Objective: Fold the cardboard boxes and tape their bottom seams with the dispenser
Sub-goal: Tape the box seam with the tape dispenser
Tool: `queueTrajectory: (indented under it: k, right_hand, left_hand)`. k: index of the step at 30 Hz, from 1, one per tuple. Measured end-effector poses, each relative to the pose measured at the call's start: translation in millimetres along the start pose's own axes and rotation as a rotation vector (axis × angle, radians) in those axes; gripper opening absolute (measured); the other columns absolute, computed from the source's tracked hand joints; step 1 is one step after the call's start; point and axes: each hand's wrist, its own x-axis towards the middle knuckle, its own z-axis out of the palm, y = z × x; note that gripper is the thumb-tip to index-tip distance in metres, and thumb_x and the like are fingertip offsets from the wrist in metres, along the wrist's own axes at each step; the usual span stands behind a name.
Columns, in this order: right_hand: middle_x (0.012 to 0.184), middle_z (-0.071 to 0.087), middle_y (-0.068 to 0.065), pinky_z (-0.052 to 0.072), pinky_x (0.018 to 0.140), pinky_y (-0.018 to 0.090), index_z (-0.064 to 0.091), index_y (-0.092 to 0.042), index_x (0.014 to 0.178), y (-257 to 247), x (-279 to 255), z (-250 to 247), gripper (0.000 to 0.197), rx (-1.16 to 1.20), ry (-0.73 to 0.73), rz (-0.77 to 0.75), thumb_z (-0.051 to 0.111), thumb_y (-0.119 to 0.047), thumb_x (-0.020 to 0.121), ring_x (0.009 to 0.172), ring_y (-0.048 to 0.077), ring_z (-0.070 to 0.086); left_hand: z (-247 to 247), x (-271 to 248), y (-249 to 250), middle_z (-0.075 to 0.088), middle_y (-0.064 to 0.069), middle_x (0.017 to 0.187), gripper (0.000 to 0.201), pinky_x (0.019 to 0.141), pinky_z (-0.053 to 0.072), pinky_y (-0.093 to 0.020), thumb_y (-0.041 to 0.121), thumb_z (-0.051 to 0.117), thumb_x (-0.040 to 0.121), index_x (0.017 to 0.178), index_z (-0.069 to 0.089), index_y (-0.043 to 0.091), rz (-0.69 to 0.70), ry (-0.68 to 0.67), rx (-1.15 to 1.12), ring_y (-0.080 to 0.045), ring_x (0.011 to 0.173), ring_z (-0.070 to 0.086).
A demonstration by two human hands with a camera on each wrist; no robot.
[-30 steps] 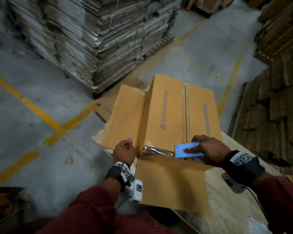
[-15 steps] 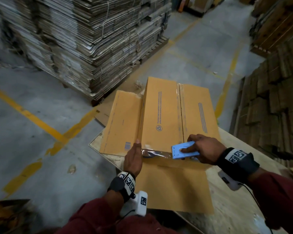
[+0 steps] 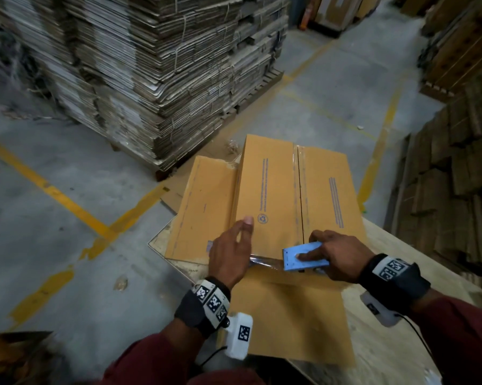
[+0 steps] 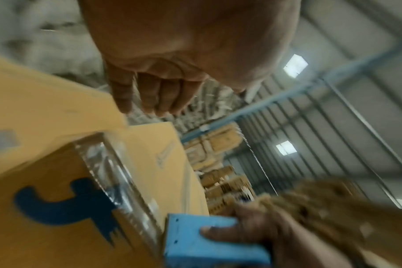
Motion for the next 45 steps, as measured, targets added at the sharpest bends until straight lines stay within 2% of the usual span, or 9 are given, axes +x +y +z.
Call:
queueTrajectory:
  k: [2, 4, 6, 9, 14, 22, 31, 35, 45]
  right_hand:
    - [0.129, 0.047, -0.006, 0.051, 0.080, 0.035, 0.045, -0.061, 0.141, 1, 0, -1, 0.050, -0.002, -0.005, -0.010, 0.059, -0.052, 0.094, 0.116, 0.020, 0.051]
    - [0.130, 0.047, -0.005, 0.050, 0.078, 0.034, 0.045, -0.059, 0.142, 1, 1, -3, 0.051, -0.020, -0.017, -0.024, 0.059, -0.050, 0.094, 0.116, 0.022, 0.051]
    - [0.131, 0.045, -0.003, 0.050, 0.077, 0.036, 0.042, -0.057, 0.146, 0, 2, -6, 0.052, -0.052, -0.048, -0.037, 0.056, -0.048, 0.096, 0.116, 0.024, 0.051]
    - [0.125, 0.045, 0.001, 0.052, 0.072, 0.039, 0.042, -0.050, 0.148, -6, 4, -10, 0.053, -0.177, -0.085, -0.073, 0.055, -0.044, 0.097, 0.110, 0.030, 0.053]
    - [0.127, 0.043, 0.004, 0.037, 0.060, 0.035, 0.041, -0.052, 0.148, -4, 2, -18, 0.054, -0.237, -0.135, -0.087, 0.057, -0.037, 0.099, 0.096, 0.033, 0.063]
    - [0.108, 0.035, -0.001, 0.052, 0.064, 0.038, 0.030, -0.057, 0.151, 40, -21, -9, 0.055, -0.060, -0.138, -0.172, 0.050, -0.051, 0.100, 0.087, 0.028, 0.059]
    - [0.104, 0.034, -0.005, 0.044, 0.069, 0.035, 0.031, -0.063, 0.147, 103, -54, 18, 0.058, -0.049, -0.070, -0.142, 0.054, -0.050, 0.096, 0.099, 0.024, 0.059]
    - [0.104, 0.037, -0.009, 0.047, 0.075, 0.033, 0.031, -0.069, 0.143, 148, -89, 32, 0.052, -0.018, -0.087, -0.034, 0.050, -0.065, 0.094, 0.105, 0.017, 0.059]
    - [0.106, 0.041, -0.003, 0.039, 0.071, 0.033, 0.041, -0.058, 0.145, 124, -62, 43, 0.055, 0.004, -0.087, -0.025, 0.059, -0.047, 0.095, 0.106, 0.026, 0.059]
  left_hand:
    - [13, -5, -2, 0.056, -0.008, 0.150, 0.099, 0.112, 0.040, -0.037, 0.089, 0.017, 0.087, 0.146, 0.054, 0.018, 0.196, -0.109, 0.222, -0.026, 0.137, 0.052]
    - [35, -7, -17, 0.024, -0.008, 0.170, 0.102, 0.127, 0.018, -0.038, 0.082, 0.034, 0.089, 0.162, 0.027, 0.012, 0.395, -0.263, 0.555, -0.023, 0.156, 0.023]
    - [56, -6, -35, -0.002, -0.012, 0.173, 0.109, 0.129, 0.000, -0.044, 0.077, 0.044, 0.091, 0.165, 0.002, 0.008, 0.520, -0.393, 0.812, -0.025, 0.160, -0.001]
    - [75, 4, -53, -0.017, -0.017, 0.170, 0.114, 0.127, -0.008, -0.050, 0.070, 0.049, 0.091, 0.162, -0.012, 0.004, 0.662, -0.436, 1.026, -0.029, 0.158, -0.014]
    - [76, 13, -74, -0.013, -0.017, 0.171, 0.117, 0.129, 0.000, -0.050, 0.064, 0.053, 0.081, 0.164, -0.005, 0.005, 0.756, -0.377, 1.038, -0.030, 0.159, -0.010]
    - [76, 11, -69, 0.001, -0.011, 0.173, 0.116, 0.127, 0.013, -0.052, 0.065, 0.057, 0.075, 0.165, 0.010, 0.008, 0.715, -0.382, 0.994, -0.026, 0.160, 0.001]
    - [77, 11, -68, 0.001, -0.011, 0.173, 0.119, 0.128, 0.014, -0.051, 0.068, 0.058, 0.075, 0.165, 0.007, 0.009, 0.728, -0.338, 1.048, -0.025, 0.160, 0.001]
    - [79, 11, -68, 0.000, -0.010, 0.174, 0.121, 0.128, 0.013, -0.050, 0.069, 0.059, 0.074, 0.165, 0.008, 0.009, 0.737, -0.326, 1.057, -0.025, 0.160, 0.001]
    - [65, 17, -68, 0.003, -0.010, 0.174, 0.124, 0.125, 0.020, -0.055, 0.068, 0.062, 0.071, 0.165, 0.007, 0.009, 0.724, -0.311, 1.072, -0.026, 0.160, 0.006]
